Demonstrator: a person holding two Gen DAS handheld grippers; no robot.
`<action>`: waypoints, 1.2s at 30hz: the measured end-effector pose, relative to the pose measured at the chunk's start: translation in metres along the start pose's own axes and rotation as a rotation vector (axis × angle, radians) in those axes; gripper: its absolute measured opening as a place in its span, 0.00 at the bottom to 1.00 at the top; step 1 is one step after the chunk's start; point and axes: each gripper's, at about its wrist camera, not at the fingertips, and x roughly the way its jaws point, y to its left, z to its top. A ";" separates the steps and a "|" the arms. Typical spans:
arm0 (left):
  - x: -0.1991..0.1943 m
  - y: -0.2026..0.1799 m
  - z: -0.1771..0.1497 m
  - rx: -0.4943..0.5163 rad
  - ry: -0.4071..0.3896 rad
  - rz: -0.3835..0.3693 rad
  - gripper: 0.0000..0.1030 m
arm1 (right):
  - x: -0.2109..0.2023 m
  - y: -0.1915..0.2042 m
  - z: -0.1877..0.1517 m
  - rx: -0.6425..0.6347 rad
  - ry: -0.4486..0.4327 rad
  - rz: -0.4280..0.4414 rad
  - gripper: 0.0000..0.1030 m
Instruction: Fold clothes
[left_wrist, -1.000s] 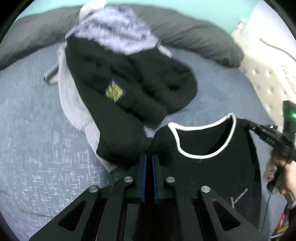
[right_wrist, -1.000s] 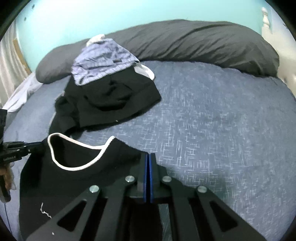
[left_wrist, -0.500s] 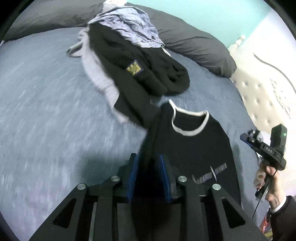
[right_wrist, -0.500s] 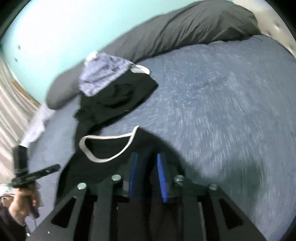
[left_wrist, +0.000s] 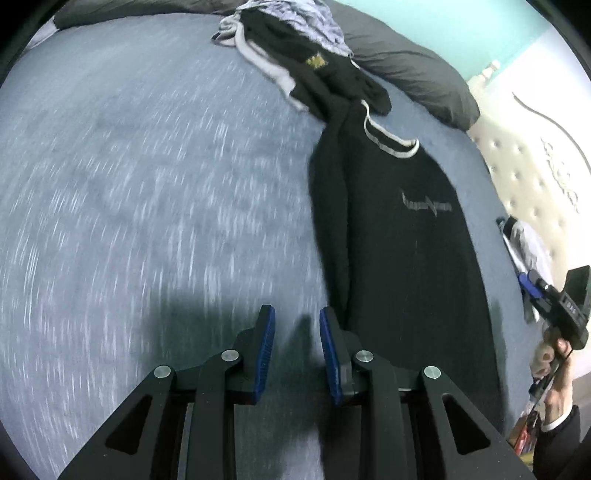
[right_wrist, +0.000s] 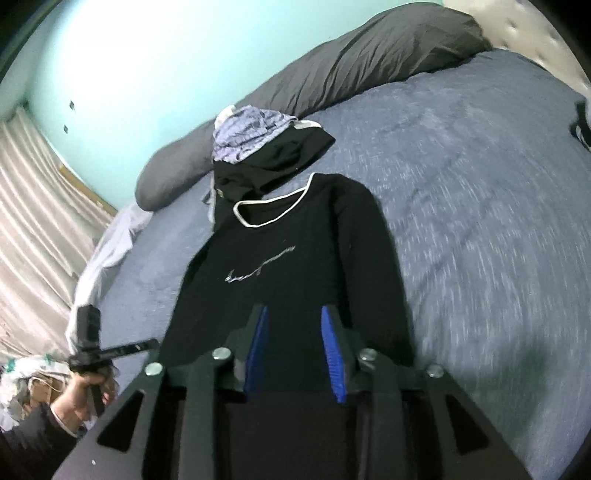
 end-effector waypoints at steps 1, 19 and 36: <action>-0.002 0.001 -0.008 0.001 0.006 0.005 0.26 | -0.003 0.003 -0.007 0.001 0.005 -0.006 0.33; -0.009 -0.030 -0.092 0.067 0.083 0.075 0.26 | -0.029 0.015 -0.079 0.060 -0.091 0.138 0.34; 0.002 -0.115 -0.096 0.132 0.038 0.002 0.25 | -0.048 -0.003 -0.071 0.080 -0.191 0.213 0.34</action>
